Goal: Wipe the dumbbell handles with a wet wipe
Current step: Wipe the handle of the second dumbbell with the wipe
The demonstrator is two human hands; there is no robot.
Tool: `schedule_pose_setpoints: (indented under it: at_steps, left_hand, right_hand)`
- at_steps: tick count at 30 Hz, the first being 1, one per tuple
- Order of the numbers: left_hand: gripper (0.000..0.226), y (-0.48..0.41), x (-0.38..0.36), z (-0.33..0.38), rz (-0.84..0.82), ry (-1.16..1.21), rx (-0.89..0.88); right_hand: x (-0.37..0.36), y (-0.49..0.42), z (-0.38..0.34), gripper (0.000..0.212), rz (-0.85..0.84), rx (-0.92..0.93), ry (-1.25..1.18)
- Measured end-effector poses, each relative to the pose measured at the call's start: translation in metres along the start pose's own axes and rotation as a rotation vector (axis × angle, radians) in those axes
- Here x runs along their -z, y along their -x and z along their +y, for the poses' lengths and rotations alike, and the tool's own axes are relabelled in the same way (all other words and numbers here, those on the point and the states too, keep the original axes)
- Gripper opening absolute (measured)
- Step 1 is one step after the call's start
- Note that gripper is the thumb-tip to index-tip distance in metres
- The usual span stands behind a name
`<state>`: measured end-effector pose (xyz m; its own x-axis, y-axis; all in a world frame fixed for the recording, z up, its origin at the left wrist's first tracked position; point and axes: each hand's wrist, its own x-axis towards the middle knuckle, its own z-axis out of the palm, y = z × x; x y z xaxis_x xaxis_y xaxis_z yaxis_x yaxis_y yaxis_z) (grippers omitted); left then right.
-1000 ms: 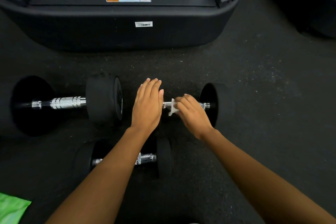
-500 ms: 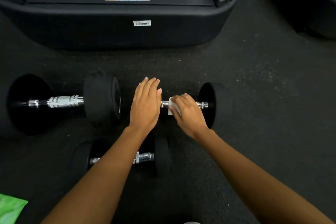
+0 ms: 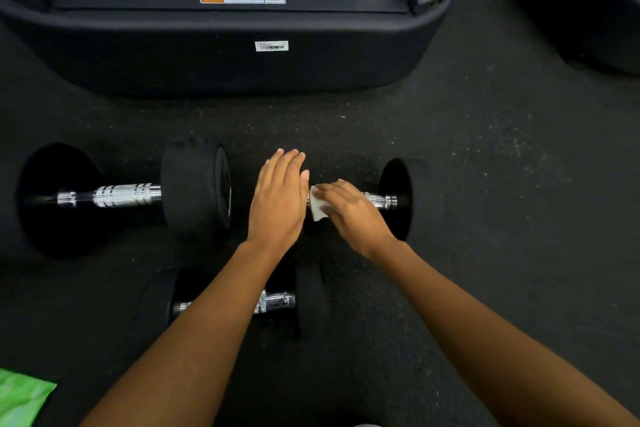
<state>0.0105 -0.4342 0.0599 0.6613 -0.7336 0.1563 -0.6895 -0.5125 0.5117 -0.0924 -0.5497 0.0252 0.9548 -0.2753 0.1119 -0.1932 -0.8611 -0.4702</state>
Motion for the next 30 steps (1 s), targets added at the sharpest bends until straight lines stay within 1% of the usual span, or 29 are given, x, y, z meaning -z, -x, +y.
schedule_pose_setpoints:
  at_steps: [2,4,6,8,9,12,14,17,19,22,27,30]
  left_hand:
    - [0.051,0.000,-0.001,-0.001,0.017,-0.014,-0.012]
    - [0.055,0.000,-0.003,-0.003,0.027,-0.020,-0.013]
    - [0.057,-0.001,-0.004,-0.003,0.024,-0.023,-0.012]
    - [0.057,-0.001,-0.004,-0.003,0.025,-0.024,-0.014]
    - [0.057,-0.001,-0.003,-0.002,0.026,-0.021,-0.016]
    - [0.053,0.000,-0.001,0.000,0.012,-0.001,-0.006]
    - [0.050,0.000,0.000,0.000,0.016,0.005,-0.002]
    - [0.050,0.000,-0.001,-0.001,0.029,-0.005,-0.009]
    - [0.054,0.000,-0.002,-0.001,0.031,-0.009,-0.011]
    - [0.056,0.000,-0.002,-0.001,0.031,-0.004,-0.003]
    - [0.049,-0.001,-0.001,-0.001,0.016,0.001,-0.005]
    - [0.042,0.000,-0.002,-0.001,0.015,-0.007,0.003]
  right_hand:
    - [0.006,0.005,0.005,0.033,0.017,-0.036,-0.022]
    - [0.006,-0.001,0.003,0.033,-0.033,-0.112,-0.036]
    - [0.002,-0.014,-0.003,0.028,-0.095,-0.145,-0.010]
    - [-0.003,-0.023,-0.009,0.021,-0.132,-0.116,0.031]
    - [-0.004,-0.024,-0.009,0.021,-0.135,-0.102,0.025]
    - [0.001,-0.011,-0.002,0.031,-0.097,-0.037,-0.047]
    - [0.005,-0.003,0.007,0.032,-0.060,-0.001,-0.064]
    - [0.002,-0.007,0.007,0.031,-0.064,-0.103,-0.065]
    - [-0.003,-0.016,-0.001,0.027,-0.082,-0.148,-0.054]
    - [-0.007,-0.019,-0.010,0.022,-0.074,-0.094,-0.031]
    - [-0.001,-0.005,-0.001,0.031,-0.015,0.051,0.059]
    - [0.000,-0.007,-0.005,0.032,-0.001,0.044,0.090]
